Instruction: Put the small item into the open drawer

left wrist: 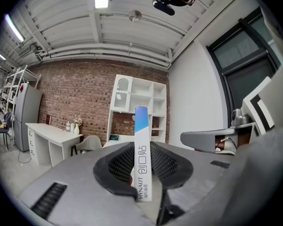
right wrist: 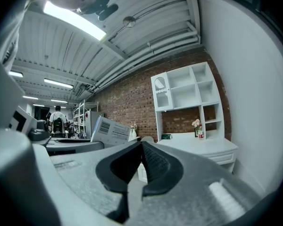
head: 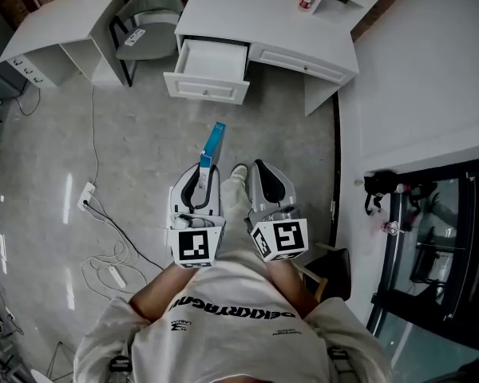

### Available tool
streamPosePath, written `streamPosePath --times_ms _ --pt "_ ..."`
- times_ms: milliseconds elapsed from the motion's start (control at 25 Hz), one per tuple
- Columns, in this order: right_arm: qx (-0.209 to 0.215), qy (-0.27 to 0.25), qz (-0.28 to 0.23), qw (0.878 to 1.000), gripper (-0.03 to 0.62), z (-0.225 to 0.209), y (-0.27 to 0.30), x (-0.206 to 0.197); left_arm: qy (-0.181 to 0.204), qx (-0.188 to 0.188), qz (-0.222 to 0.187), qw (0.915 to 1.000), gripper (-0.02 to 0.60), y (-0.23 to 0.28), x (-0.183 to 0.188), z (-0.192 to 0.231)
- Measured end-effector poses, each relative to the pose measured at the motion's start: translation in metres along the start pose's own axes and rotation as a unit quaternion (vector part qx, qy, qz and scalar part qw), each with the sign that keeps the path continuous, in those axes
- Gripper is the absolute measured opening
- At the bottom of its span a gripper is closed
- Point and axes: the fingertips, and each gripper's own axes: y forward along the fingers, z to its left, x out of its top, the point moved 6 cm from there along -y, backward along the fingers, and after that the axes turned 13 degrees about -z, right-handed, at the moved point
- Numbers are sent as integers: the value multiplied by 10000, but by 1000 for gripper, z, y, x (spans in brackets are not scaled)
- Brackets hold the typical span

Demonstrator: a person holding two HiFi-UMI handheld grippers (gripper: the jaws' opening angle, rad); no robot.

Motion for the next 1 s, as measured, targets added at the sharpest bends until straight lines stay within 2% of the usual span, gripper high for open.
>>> streamPosePath --times_ms 400,720,1000 --pt "207 260 23 9994 -2 -73 121 -31 281 229 215 9991 86 132 -37 31" --pt "415 159 106 9990 -2 -156 239 -22 301 431 319 9981 86 266 -46 45" --pt "587 290 329 9973 -2 -209 305 -35 387 602 501 9962 86 345 -61 47"
